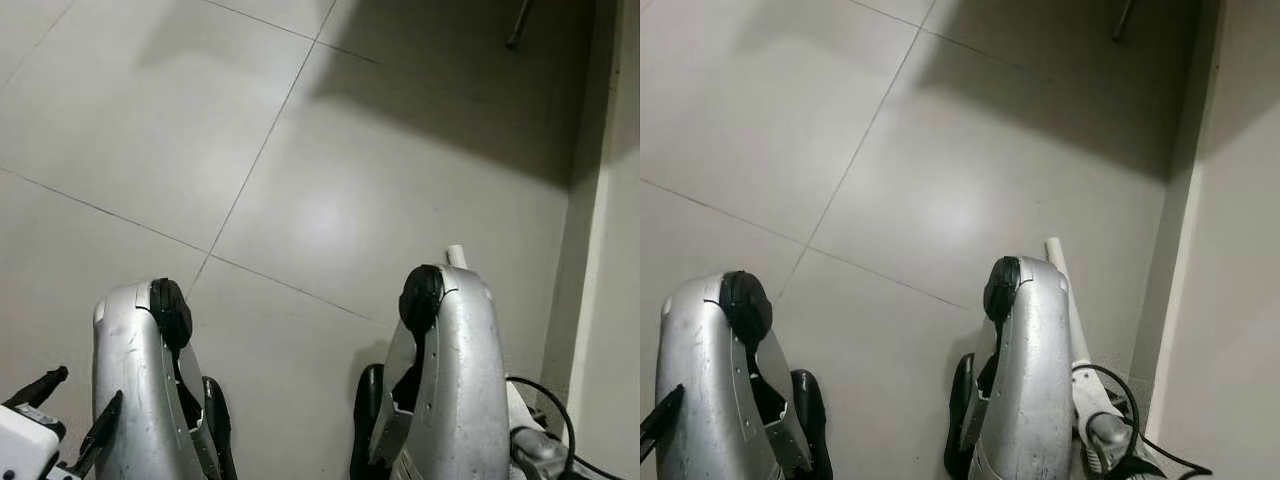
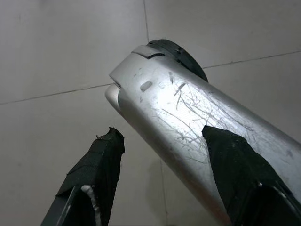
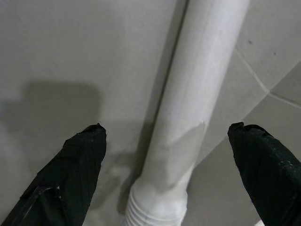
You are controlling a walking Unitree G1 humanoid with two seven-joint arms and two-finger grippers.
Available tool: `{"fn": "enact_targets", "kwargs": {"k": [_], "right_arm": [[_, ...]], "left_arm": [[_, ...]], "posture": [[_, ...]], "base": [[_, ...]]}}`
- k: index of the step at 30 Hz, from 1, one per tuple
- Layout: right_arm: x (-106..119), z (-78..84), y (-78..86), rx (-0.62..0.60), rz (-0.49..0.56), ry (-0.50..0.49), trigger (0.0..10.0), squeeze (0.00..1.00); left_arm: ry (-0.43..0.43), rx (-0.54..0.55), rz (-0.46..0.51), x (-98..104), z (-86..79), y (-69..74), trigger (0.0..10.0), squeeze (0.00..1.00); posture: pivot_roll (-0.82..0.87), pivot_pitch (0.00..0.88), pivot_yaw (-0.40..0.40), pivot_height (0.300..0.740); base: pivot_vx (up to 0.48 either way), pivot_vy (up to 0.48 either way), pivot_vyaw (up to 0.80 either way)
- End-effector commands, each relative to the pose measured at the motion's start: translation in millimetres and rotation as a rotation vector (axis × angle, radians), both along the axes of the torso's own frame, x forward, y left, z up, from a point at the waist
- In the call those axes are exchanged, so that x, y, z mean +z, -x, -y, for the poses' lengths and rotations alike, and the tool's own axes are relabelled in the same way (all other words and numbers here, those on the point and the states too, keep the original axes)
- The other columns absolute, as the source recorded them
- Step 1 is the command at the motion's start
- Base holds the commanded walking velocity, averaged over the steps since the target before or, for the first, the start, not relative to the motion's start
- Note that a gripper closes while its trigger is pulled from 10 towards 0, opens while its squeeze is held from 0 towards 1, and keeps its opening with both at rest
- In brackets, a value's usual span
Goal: Building children table
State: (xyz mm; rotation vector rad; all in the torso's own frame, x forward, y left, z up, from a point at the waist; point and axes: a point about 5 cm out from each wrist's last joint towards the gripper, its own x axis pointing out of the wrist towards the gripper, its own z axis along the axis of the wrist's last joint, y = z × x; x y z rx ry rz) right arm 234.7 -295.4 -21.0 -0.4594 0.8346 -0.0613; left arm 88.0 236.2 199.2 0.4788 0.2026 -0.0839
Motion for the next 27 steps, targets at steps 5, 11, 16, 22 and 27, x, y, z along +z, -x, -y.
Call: {"fn": "enact_targets", "kwargs": {"k": [5, 11, 16, 22, 27], "right_arm": [[-18.0, 4.7, 29.6, -0.01, -0.1, 0.017, 10.0, 0.0], [-18.7, -1.6, 25.7, 0.017, -0.101, 0.032, 10.0, 0.0], [-19.5, -0.4, 27.2, 0.017, -0.115, 0.066, 10.0, 0.0], [-18.9, 0.4, 26.8, 0.007, -0.105, 0.084, 10.0, 0.0], [-15.6, 2.2, 23.5, -0.018, -0.057, 0.113, 10.0, 0.0]], "left_arm": [[-0.012, -0.009, -0.05, -0.1, -4.3, 7.1, 10.0, 0.0], [-0.022, -0.026, -0.052, 2.9, -5.7, 6.0, 10.0, 0.0], [-0.028, -0.039, -0.052, 6.1, -7.0, 7.6, 10.0, 0.0], [-0.033, -0.048, -0.068, 9.6, -9.7, 12.5, 10.0, 0.0], [-0.033, -0.055, -0.076, 10.9, -10.3, 13.8, 10.0, 0.0]], "posture": [[0.16, 0.578, -0.071, 0.3], [0.18, 0.591, -0.054, 0.3], [0.19, 0.59, -0.046, 0.3], [0.21, 0.6, -0.03, 0.3], [0.22, 0.597, -0.021, 0.3]], "base": [[0.0, 0.0, 0.0], [0.0, 0.0, 0.0], [0.0, 0.0, 0.0], [0.0, 0.0, 0.0], [0.0, 0.0, 0.0]]}}
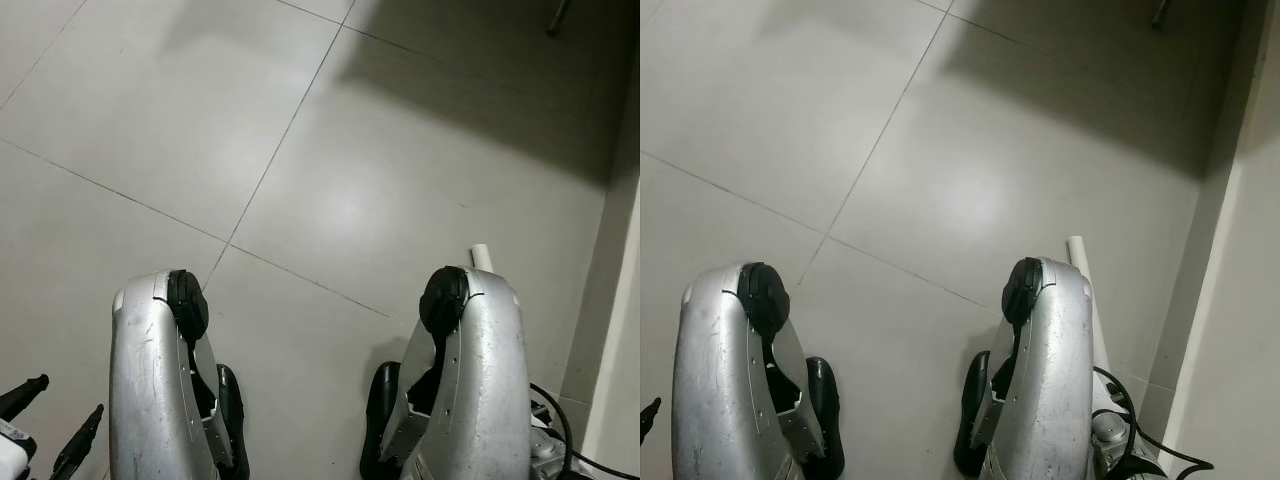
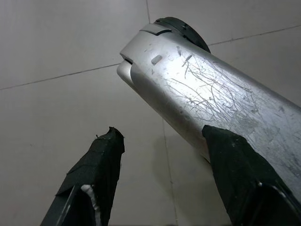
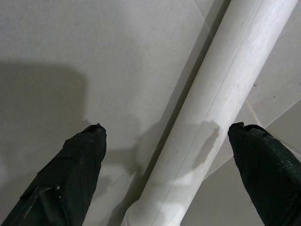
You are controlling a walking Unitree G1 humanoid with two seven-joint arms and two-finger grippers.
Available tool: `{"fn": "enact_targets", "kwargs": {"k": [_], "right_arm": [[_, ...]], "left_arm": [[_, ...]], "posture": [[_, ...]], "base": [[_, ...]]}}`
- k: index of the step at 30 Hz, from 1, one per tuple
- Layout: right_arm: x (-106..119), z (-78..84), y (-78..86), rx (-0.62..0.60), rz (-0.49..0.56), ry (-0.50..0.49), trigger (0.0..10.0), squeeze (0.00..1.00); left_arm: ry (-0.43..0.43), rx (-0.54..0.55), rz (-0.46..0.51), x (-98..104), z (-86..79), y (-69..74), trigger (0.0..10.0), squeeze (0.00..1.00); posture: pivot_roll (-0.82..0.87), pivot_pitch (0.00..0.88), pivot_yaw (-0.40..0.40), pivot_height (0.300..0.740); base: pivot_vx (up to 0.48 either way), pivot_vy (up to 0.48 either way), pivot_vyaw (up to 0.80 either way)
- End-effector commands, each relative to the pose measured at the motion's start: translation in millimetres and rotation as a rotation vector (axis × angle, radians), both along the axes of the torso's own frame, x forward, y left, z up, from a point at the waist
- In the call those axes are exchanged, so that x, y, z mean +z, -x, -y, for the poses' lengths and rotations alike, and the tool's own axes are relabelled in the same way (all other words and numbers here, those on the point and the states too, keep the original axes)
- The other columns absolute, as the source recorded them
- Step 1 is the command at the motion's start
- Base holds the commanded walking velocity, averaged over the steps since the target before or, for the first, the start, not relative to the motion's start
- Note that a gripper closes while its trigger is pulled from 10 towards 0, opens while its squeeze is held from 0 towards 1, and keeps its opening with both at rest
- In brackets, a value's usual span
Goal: Building children table
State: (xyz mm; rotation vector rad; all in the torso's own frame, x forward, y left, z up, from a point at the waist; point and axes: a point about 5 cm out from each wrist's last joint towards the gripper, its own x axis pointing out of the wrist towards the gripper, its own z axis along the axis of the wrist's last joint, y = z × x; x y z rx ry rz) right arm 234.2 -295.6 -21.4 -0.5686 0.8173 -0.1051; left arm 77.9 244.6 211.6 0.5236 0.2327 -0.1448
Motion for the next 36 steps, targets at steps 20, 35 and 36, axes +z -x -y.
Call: {"fn": "enact_targets", "kwargs": {"k": [20, 35, 36], "right_arm": [[-22.8, -11.0, 26.0, -0.05, -0.056, -0.022, 10.0, 0.0], [8.5, -32.2, -21.1, -0.126, 0.297, -0.107, 10.0, 0.0], [10.9, -33.5, -24.1, -0.121, 0.314, -0.104, 10.0, 0.0]], "left_arm": [[-0.054, -0.021, -0.054, 16.7, -12.7, 4.7, 10.0, 0.0], [-0.063, -0.053, -0.057, 23.5, -13.4, 1.2, 10.0, 0.0], [-0.061, -0.055, -0.059, 23.4, -13.4, 1.1, 10.0, 0.0]], "posture": [[0.33, 0.571, 0.062, 0.3], [0.33, 0.553, 0.086, 0.3], [0.33, 0.557, 0.089, 0.3]], "base": [[0.0, 0.0, 0.0], [0.0, 0.0, 0.0], [0.0, 0.0, 0.0]]}}
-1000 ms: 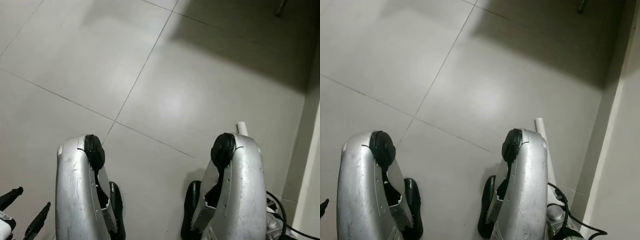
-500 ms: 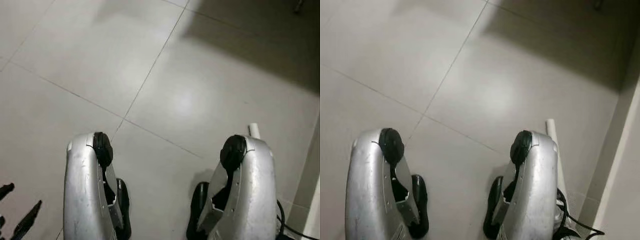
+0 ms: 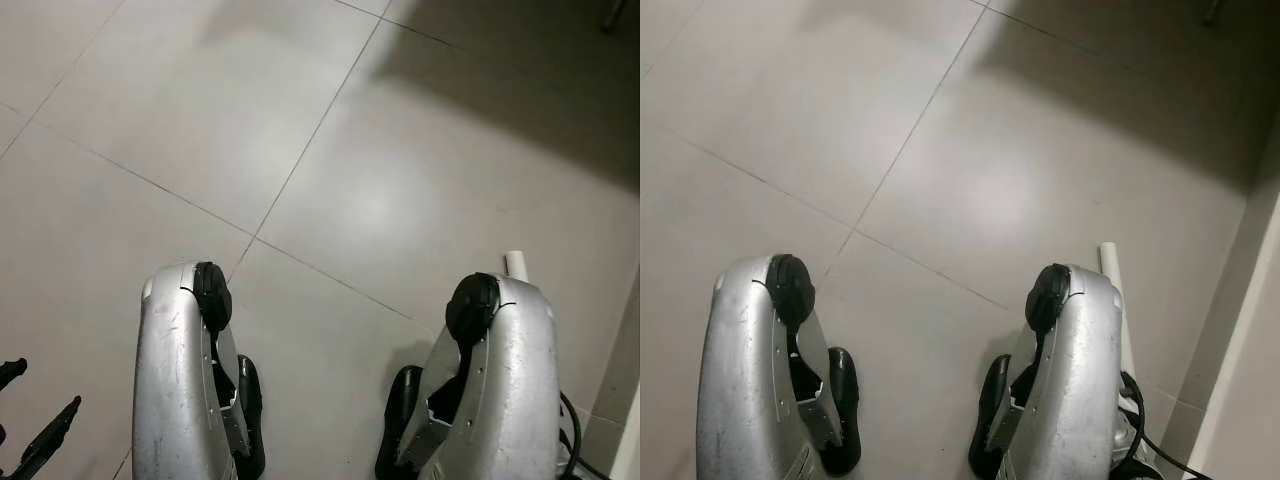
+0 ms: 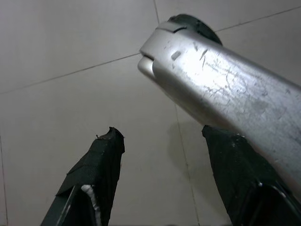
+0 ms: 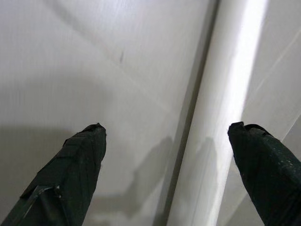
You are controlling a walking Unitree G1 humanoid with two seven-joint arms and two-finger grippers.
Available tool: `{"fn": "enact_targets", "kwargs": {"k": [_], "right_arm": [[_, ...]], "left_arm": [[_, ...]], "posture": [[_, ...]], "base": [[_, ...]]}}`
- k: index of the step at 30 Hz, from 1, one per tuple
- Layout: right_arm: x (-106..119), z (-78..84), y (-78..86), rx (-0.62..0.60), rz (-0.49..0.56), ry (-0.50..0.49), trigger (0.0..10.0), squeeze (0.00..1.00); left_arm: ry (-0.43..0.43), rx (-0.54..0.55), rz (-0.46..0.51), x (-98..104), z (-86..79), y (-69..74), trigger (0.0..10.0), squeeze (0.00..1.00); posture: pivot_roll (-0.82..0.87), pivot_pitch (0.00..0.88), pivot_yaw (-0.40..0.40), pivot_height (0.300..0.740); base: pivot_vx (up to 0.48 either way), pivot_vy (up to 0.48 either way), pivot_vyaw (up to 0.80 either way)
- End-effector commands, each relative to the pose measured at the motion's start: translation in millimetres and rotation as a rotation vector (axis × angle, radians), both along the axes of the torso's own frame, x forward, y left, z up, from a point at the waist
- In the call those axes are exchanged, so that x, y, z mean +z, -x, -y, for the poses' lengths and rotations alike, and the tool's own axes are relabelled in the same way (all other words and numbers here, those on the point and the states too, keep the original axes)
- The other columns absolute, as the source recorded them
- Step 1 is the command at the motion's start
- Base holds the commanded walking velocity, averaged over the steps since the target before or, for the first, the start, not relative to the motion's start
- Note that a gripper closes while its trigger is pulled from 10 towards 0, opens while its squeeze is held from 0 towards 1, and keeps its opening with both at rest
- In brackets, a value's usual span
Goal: Building children table
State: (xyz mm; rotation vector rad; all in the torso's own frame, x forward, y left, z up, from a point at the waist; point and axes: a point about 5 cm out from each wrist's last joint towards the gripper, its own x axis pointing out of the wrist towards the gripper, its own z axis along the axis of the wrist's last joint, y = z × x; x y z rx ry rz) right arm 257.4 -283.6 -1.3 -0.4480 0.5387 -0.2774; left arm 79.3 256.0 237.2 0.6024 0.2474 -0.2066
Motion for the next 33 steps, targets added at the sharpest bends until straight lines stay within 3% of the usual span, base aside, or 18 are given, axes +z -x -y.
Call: {"fn": "enact_targets", "kwargs": {"k": [1, 10, 15, 17, 19, 25, 29, 33], "right_arm": [[-9.2, -21.5, -0.9, 0.005, -0.003, -0.06, 10.0, 0.0], [5.5, -13.8, -11.9, -0.001, 0.065, -0.018, 10.0, 0.0], [15.5, -4.6, -17.0, -0.022, 0.097, 0.065, 10.0, 0.0], [24.1, 8.0, -18.8, -0.064, 0.109, 0.164, 10.0, 0.0], [26.7, 12.2, -19.1, -0.075, 0.105, 0.197, 10.0, 0.0], [23.8, 17.7, -15.1, -0.042, 0.031, 0.286, 10.0, 0.0], [19.8, 21.1, -10.5, -0.049, -0.008, 0.283, 10.0, 0.0], [7.0, 18.4, -2.9, -0.016, -0.168, 0.365, 10.0, 0.0]], "left_arm": [[0.011, 0.011, -0.032, -2.2, -1.9, 2.5, 10.0, 0.0], [0.025, 0.007, -0.038, -1.8, -1.6, 1.0, 10.0, 0.0], [0.031, 0.006, -0.041, -3.4, -0.8, 1.1, 10.0, 0.0], [0.034, 0.005, -0.044, -3.5, -0.6, 1.0, 10.0, 0.0], [0.034, 0.005, -0.045, -3.4, -0.7, 1.2, 10.0, 0.0], [0.033, 0.003, -0.049, -2.9, -0.9, 1.3, 10.0, 0.0], [0.033, 0.002, -0.053, -2.8, -0.9, 1.3, 10.0, 0.0], [0.027, -0.005, -0.061, -1.8, -1.1, 1.3, 10.0, 0.0]], "posture": [[0.33, 0.557, 0.089, 0.3], [0.32, 0.557, 0.081, 0.3], [0.32, 0.557, 0.081, 0.3], [0.32, 0.565, 0.079, 0.3], [0.32, 0.564, 0.08, 0.3], [0.33, 0.559, 0.086, 0.3], [0.33, 0.559, 0.087, 0.3], [0.34, 0.564, 0.097, 0.3]], "base": [[0.0, 0.0, 0.0], [0.0, 0.0, 0.0], [0.0, 0.0, 0.0], [0.0, 0.0, 0.0], [0.0, 0.0, 0.0], [0.0, 0.0, 0.0], [0.0, 0.0, 0.0], [0.0, 0.0, 0.0]]}}
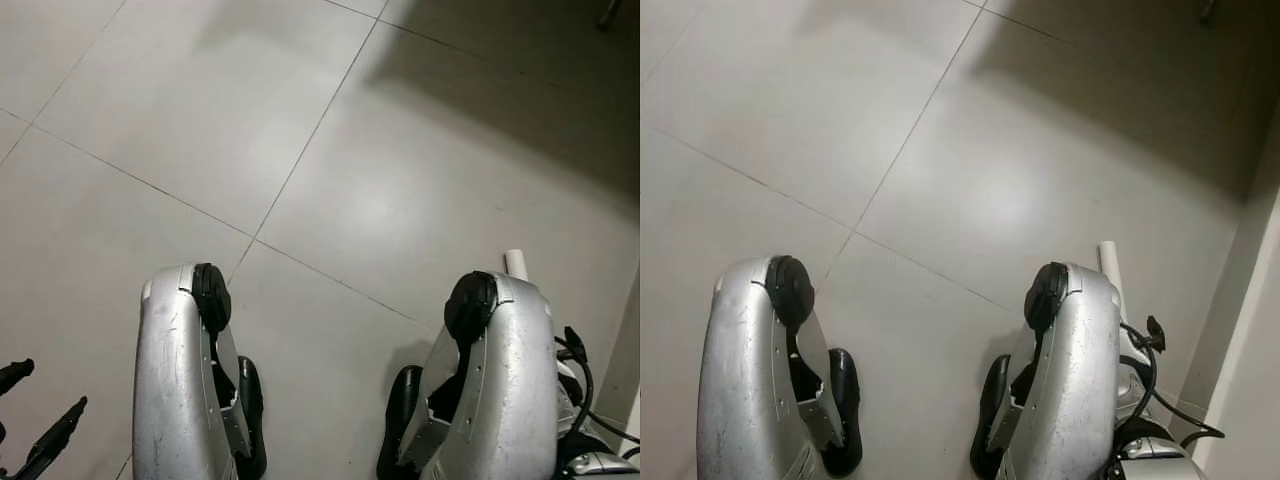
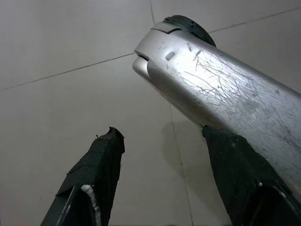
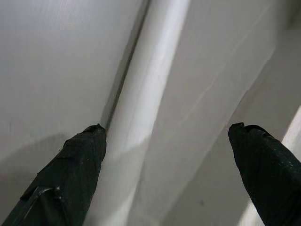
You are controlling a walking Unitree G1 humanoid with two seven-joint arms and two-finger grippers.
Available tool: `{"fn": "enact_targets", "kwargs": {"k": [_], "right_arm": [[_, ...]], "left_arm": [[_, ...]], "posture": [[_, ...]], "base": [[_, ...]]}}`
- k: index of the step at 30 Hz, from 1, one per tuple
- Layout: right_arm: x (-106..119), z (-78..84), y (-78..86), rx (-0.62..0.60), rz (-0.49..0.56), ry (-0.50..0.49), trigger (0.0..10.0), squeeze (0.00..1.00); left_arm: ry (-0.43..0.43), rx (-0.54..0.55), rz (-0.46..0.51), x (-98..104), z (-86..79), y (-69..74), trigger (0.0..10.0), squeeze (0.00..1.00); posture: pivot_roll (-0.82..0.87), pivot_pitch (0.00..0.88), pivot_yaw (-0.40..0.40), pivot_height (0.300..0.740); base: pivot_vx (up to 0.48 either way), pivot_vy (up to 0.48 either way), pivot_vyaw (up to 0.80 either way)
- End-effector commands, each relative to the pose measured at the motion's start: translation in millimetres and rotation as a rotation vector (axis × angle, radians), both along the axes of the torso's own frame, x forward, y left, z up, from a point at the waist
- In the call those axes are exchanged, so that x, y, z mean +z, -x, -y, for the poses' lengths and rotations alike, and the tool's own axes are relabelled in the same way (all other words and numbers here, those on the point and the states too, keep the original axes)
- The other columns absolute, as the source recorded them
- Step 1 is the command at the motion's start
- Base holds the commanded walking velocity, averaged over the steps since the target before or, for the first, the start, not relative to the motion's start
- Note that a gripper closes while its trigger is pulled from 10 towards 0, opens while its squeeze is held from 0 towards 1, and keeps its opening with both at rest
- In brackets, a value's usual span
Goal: Building children table
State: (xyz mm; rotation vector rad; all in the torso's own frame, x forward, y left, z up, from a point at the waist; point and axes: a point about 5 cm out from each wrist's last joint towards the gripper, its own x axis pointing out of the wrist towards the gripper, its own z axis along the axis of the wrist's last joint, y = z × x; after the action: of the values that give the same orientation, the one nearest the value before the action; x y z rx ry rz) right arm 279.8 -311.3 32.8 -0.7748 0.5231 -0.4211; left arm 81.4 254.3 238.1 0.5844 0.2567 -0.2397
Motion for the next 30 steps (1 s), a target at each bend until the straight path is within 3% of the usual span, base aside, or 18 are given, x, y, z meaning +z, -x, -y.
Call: {"fn": "enact_targets", "kwargs": {"k": [1, 8, 16, 30], "right_arm": [[-27.0, -9.3, 19.5, 0.011, -0.153, 0.013, 10.0, 0.0], [-38.5, -10.7, 30.9, -0.005, -0.224, 0.014, 10.0, 0.0], [-61.0, -17.3, 55.2, 0.001, -0.332, -0.023, 10.0, 0.0], [-65.7, -19.2, 59.8, 0.01, -0.397, -0.005, 10.0, 0.0]], "left_arm": [[0.007, 0.02, -0.041, -2.7, -2.8, 3.4, 10.0, 0.0], [0.015, 0.015, -0.05, -4.4, -1.9, 3.6, 10.0, 0.0], [0.007, 0.022, -0.054, -3.5, -3.4, 2.5, 10.0, 0.0], [0.01, 0.012, -0.052, -5.5, -1.2, -0.9, 10.0, 0.0]], "posture": [[0.34, 0.564, 0.097, 0.3], [0.31, 0.552, 0.091, 0.3], [0.33, 0.555, 0.099, 0.3], [0.34, 0.534, 0.109, 0.3]], "base": [[0.0, 0.0, 0.0], [0.0, 0.0, 0.0], [0.0, 0.0, 0.0], [0.0, 0.0, 0.0]]}}
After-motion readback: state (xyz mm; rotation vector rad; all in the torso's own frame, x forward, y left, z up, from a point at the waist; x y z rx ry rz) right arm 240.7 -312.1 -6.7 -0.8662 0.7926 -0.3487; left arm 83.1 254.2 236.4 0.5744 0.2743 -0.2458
